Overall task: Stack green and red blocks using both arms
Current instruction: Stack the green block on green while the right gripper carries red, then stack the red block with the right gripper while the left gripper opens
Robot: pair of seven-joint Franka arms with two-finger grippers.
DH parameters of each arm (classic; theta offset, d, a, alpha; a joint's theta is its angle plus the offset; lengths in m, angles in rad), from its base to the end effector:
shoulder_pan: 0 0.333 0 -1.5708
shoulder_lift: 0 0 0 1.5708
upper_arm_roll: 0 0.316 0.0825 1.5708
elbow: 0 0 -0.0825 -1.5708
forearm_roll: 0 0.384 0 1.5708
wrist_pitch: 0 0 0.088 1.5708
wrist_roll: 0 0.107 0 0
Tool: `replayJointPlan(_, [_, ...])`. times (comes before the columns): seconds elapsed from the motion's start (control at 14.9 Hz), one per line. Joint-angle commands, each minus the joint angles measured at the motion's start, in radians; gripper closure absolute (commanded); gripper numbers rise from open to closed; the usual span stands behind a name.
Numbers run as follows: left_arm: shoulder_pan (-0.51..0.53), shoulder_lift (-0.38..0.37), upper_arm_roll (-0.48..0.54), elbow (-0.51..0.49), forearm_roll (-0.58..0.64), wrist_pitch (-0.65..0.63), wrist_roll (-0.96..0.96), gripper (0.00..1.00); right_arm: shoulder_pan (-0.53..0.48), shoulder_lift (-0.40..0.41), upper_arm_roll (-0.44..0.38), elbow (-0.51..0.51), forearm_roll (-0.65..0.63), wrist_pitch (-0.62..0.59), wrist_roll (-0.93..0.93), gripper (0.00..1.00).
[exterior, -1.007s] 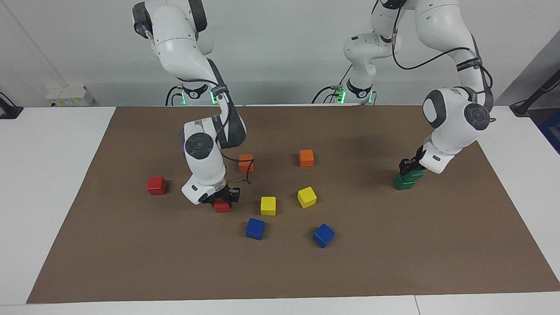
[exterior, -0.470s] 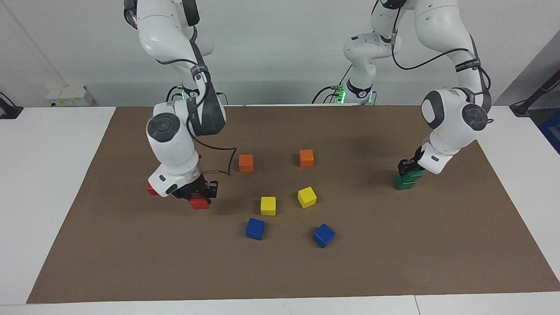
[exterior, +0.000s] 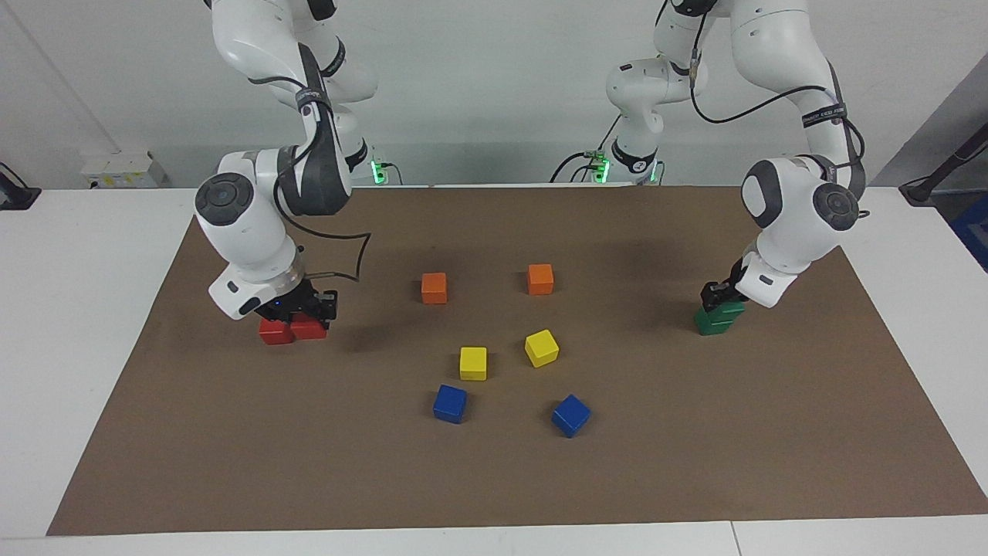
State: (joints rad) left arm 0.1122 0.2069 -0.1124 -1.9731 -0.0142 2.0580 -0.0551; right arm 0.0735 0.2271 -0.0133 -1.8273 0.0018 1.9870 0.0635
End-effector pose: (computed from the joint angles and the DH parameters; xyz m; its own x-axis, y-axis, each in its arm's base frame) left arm 0.5821 0.0011 0.3571 0.9906 0.0611 -0.1223 0.0649 -0.9975 0.0280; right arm 0.6093 0.0373 0.4041 0.9977 -0.0040 -0.0671 -0.0037 -1.0000 0.0057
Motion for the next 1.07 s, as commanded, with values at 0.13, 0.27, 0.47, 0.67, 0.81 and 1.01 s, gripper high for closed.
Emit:
replayJointPlan(0.13, [-0.002, -0.035, 0.002, -0.041, -0.012, 0.025, 0.001, 1.00, -0.138, -0.112, 0.009, -0.154, 0.009, 0.032, -0.187, 1.00])
replayJointPlan(0.27, [-0.002, -0.035, 0.002, -0.041, -0.012, 0.025, 0.001, 1.00, -0.170, -0.118, 0.009, -0.171, 0.009, 0.042, -0.215, 1.00])
replayJointPlan(0.47, [-0.002, -0.035, 0.002, -0.041, -0.012, 0.028, 0.001, 1.00, -0.189, -0.121, 0.009, -0.208, 0.007, 0.096, -0.229, 1.00])
replayJointPlan(0.67, [-0.002, -0.035, 0.002, -0.041, -0.012, 0.028, 0.001, 1.00, -0.193, -0.121, 0.009, -0.263, 0.007, 0.160, -0.249, 1.00])
replayJointPlan(0.81, [-0.002, -0.035, 0.002, -0.041, -0.010, 0.028, 0.003, 1.00, -0.196, -0.117, 0.009, -0.274, 0.007, 0.187, -0.251, 1.00])
replayJointPlan(1.01, [-0.002, -0.034, 0.002, -0.041, -0.004, 0.030, 0.004, 1.00, -0.195, -0.109, 0.009, -0.279, 0.007, 0.197, -0.258, 1.00])
